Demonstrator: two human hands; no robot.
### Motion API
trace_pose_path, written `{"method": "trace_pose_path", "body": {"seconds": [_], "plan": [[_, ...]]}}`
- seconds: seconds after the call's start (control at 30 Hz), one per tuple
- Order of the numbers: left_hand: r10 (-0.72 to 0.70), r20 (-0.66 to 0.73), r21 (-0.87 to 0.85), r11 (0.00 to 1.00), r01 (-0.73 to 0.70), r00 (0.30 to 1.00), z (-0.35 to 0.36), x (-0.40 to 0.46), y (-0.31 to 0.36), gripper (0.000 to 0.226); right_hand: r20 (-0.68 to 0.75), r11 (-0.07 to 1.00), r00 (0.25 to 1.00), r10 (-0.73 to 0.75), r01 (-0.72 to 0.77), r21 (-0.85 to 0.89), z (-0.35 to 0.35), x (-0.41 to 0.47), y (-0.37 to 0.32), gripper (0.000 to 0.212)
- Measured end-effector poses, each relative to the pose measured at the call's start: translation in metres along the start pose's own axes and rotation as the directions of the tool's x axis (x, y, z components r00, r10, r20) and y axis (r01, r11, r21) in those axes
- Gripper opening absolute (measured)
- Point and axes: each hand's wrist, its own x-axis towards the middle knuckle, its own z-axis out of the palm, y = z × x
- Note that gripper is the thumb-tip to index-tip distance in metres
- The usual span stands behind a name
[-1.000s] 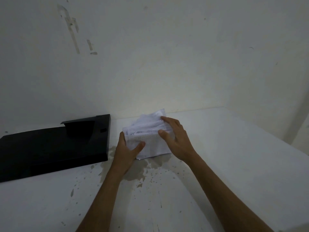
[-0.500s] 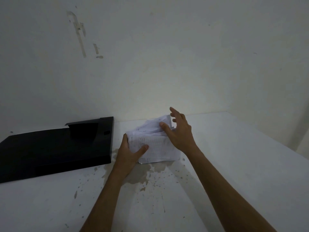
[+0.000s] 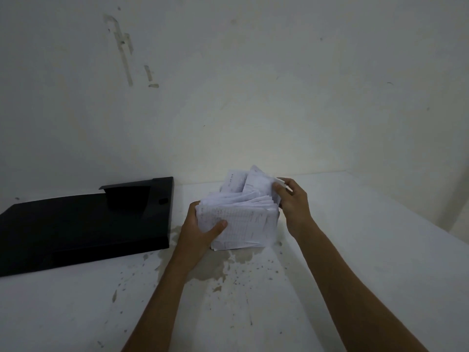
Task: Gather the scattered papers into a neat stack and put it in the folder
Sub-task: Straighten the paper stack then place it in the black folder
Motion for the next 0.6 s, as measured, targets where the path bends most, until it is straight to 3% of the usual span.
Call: {"method": "trace_pose_path", "body": {"seconds": [0.1, 0.2, 0.3, 0.47, 0.6], "plan": [[-0.006, 0.004, -0.010, 1.000, 0.006, 1.000, -0.001, 0.001, -0.002, 0.071, 0.017, 0.993, 0.993, 0.116, -0.116, -0.028, -0.009, -0.001, 0.010, 0.012], [-0.010, 0.011, -0.023, 1.000, 0.011, 1.000, 0.000, 0.001, -0.003, 0.072, 0.030, 0.993, 0.993, 0.115, -0.114, -0.010, -0.013, -0.001, 0.012, 0.019], [-0.007, -0.009, -0.016, 1.000, 0.007, 1.000, 0.000, 0.000, 0.001, 0.067, 0.027, 1.000, 0.999, 0.018, -0.018, -0.002, -0.012, -0.002, 0.005, 0.026], [-0.008, -0.006, -0.021, 1.000, 0.008, 1.000, 0.000, 0.002, -0.002, 0.068, 0.007, 0.984, 0.992, -0.123, 0.123, -0.130, -0.012, -0.001, -0.005, 0.021], [-0.021, 0.002, -0.017, 1.000, 0.021, 1.000, 0.001, 0.003, -0.002, 0.099, 0.026, 0.928, 0.968, -0.250, 0.247, -0.279, -0.012, 0.001, -0.005, 0.018]]}}
